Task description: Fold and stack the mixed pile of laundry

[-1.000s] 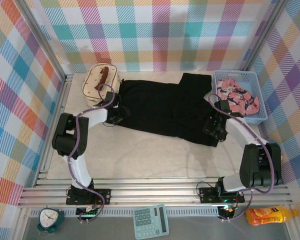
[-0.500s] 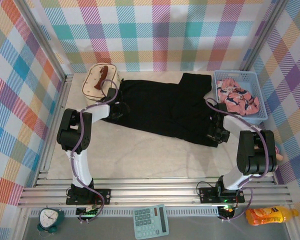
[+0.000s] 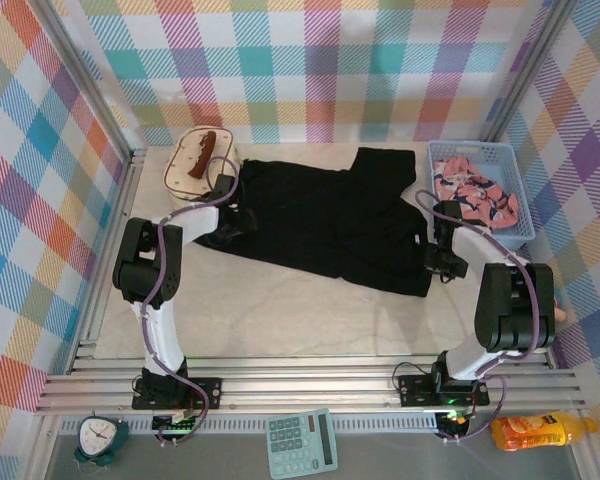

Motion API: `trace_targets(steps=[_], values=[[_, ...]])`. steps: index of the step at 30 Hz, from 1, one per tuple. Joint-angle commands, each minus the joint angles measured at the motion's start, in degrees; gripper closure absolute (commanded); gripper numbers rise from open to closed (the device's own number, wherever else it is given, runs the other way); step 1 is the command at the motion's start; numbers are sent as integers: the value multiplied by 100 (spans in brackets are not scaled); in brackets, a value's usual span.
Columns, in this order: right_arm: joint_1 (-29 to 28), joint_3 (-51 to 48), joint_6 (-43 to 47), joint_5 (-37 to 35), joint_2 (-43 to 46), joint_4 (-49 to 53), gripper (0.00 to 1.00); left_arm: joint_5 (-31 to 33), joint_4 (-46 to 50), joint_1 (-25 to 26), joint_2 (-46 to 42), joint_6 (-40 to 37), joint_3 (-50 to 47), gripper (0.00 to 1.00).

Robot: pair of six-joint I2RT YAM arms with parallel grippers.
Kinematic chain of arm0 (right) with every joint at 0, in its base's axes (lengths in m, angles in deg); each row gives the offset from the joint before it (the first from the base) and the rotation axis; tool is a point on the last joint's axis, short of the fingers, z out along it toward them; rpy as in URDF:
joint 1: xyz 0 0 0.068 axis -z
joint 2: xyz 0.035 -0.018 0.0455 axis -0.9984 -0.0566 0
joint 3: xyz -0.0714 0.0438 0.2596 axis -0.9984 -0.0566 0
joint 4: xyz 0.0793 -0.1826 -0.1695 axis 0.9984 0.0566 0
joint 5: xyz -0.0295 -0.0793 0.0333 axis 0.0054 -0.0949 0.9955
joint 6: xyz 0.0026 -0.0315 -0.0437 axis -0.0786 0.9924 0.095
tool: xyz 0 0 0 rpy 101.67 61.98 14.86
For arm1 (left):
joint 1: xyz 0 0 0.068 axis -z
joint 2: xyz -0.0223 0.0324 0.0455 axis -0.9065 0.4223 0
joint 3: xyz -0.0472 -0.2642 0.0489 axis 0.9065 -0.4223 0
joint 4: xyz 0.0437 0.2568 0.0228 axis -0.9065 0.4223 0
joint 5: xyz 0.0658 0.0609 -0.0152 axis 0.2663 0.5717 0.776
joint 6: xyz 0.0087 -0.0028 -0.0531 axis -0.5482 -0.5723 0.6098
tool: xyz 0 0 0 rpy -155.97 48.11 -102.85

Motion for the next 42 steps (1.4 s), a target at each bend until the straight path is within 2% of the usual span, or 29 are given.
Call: trace_targets(steps=[1, 6, 10, 13, 17, 21, 25, 28, 31, 34, 37, 42], values=[[-429, 174, -116, 245, 526, 295, 66, -433, 775, 131, -415, 237, 21, 28], [-1327, 241, -667, 1149, 577, -249, 66, -707, 529, 490, -705, 520, -28, 26], [-1951, 577, -1047, 1479, -292, -790, 68, -708, 141, 655, -386, 688, -84, 29], [-2203, 946, -1211, 1423, -1037, -871, 69, -616, -73, 671, -97, 777, -224, 29], [-2186, 963, -1496, 1326, -1418, -715, 68, -356, 45, 672, 44, 746, -487, 29], [-2181, 667, -1463, 1184, -1317, -201, 66, -344, 162, 672, -333, 844, -1155, 29], [-2070, 21, -1446, 1107, -729, 183, 63, -398, 324, 760, -1160, 1115, -2139, 29], [-1594, -530, -1473, 1640, -135, 141, 63, -353, 488, 1003, -1914, 1464, -2786, 29], [-1258, -748, -1361, 1802, 392, 203, 63, -309, 679, 1268, -2572, 1917, -3132, 26], [-1223, -514, -1199, 1818, 621, 366, 61, -289, 751, 1355, -3108, 2336, -3134, 19], [-1232, -195, -1138, 2015, 667, 457, 60, -13, 881, 1364, -3398, 2414, -2751, 0], [-1442, -182, -1365, 2407, 764, 151, 57, 833, 1072, 1365, -3159, 2071, -2050, 0]])
